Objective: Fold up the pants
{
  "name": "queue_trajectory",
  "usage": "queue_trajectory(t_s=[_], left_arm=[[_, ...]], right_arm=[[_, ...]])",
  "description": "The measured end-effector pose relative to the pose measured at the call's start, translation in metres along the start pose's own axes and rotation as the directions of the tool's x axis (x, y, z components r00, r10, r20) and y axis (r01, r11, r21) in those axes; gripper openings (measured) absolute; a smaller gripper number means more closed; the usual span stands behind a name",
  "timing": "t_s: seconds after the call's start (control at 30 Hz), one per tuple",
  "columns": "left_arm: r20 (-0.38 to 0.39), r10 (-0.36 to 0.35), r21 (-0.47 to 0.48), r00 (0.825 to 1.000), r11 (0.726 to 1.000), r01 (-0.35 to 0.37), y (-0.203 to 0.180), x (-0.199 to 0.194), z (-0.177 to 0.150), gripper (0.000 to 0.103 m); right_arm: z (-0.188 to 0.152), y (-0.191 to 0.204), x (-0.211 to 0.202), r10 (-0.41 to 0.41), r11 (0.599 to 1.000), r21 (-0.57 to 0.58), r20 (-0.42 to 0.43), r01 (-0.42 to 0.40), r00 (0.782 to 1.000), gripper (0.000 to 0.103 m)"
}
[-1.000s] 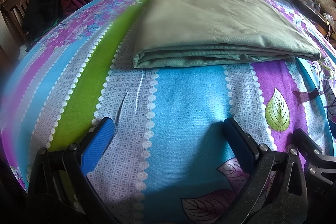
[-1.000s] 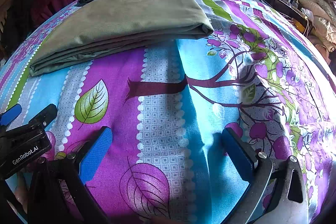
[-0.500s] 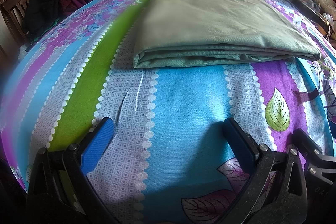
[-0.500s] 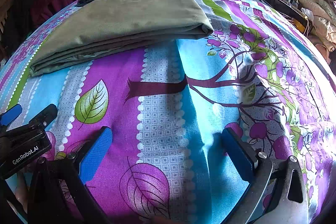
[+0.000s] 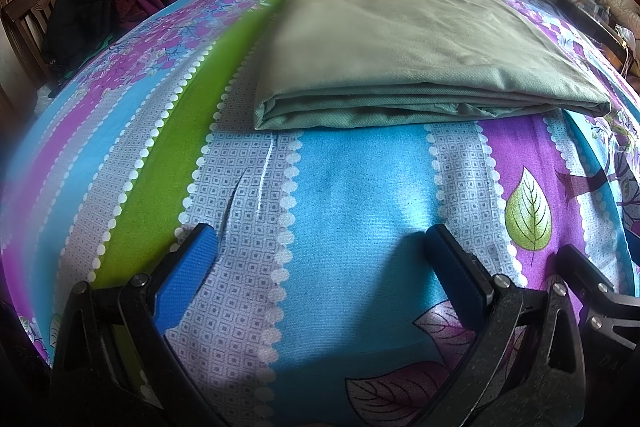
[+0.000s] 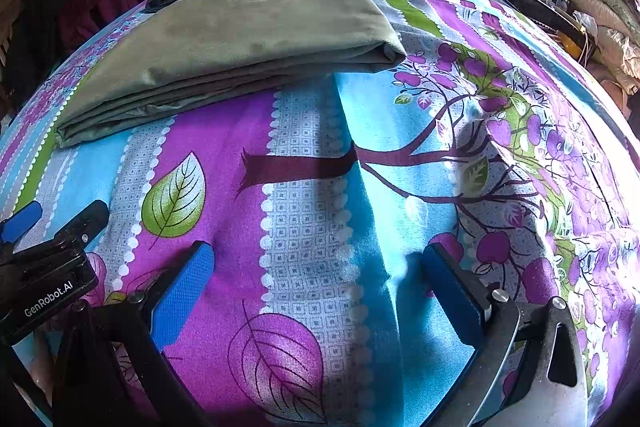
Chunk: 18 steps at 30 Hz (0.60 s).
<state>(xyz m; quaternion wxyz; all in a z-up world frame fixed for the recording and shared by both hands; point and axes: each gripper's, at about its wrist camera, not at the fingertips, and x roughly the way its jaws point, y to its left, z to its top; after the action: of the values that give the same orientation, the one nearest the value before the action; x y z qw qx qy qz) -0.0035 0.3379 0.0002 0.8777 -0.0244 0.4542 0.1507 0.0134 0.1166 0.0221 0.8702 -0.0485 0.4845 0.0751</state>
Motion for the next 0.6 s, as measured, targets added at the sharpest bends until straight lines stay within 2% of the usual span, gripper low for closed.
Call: queue_trajectory(t_s=[0.6], left_arm=[[0.000, 0.000, 0.000, 1.000, 1.000, 0.000, 0.0002, 0.0002, 0.0001, 0.103]], right_arm=[[0.0003, -0.0014, 0.0004, 0.002, 1.000, 0.001, 0.002, -0.002, 1.000, 0.103]])
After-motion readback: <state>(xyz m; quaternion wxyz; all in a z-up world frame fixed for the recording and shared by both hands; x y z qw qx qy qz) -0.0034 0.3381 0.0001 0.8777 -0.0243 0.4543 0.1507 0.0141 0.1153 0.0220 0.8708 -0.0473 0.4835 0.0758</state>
